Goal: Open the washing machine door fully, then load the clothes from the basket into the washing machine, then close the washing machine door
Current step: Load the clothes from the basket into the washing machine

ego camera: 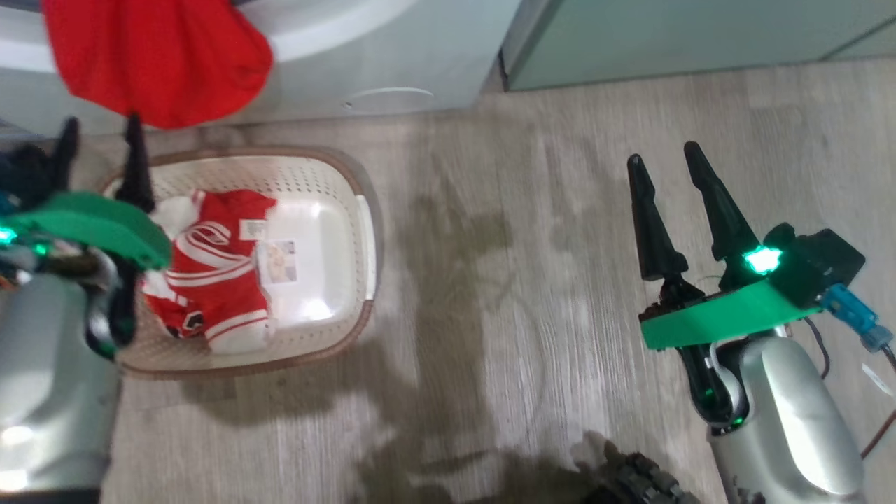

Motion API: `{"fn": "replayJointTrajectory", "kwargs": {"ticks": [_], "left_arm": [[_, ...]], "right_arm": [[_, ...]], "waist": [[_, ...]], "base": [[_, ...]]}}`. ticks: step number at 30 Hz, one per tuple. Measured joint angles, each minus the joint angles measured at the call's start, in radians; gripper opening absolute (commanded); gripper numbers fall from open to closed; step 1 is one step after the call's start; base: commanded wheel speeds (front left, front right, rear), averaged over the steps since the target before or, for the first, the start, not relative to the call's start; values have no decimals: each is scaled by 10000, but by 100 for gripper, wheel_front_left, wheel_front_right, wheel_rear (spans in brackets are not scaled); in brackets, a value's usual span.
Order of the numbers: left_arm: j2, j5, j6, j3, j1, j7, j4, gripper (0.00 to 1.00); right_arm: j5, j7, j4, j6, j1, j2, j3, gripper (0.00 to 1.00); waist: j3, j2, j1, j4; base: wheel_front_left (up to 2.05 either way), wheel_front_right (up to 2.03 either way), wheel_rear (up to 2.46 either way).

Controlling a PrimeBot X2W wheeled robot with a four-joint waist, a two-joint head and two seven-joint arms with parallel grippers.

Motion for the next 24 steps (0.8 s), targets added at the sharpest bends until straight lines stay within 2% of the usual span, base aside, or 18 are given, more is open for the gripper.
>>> {"fn": "replayJointTrajectory", "kwargs": {"ticks": [9, 14, 17, 18, 19, 24], "left_arm": [[629, -349, -616, 366, -2011, 138, 2579, 100], [731, -330, -882, 299, -2601, 121, 3317, 100], [732, -330, -899, 240, -2769, 180, 3595, 100], [740, -330, -976, 228, -2842, 182, 3707, 67], [779, -311, -980, 151, -2899, 268, 3800, 0], [947, -190, -1151, -148, -3142, 756, 4130, 0]], "right_arm": [[433, -42, -36, 0, -425, -2, 249, 100], [593, -42, -84, 0, -491, -2, 249, 100], [608, -42, -94, 0, -508, -2, 249, 100], [679, -42, -105, 0, -510, -2, 251, 100], [717, -42, -115, 0, -512, -2, 255, 100], [771, -42, -121, 0, -517, -2, 278, 100]], "waist": [[852, 0, 0, -668], [1019, 0, -1, -845], [1018, 0, -1, -854], [1014, 0, -2, -857], [1008, 0, -1, -862], [918, 0, -2, -882]], "base": [[0, 0, 0], [0, 0, 0], [0, 0, 0], [0, 0, 0], [0, 0, 0], [0, 0, 0]]}}
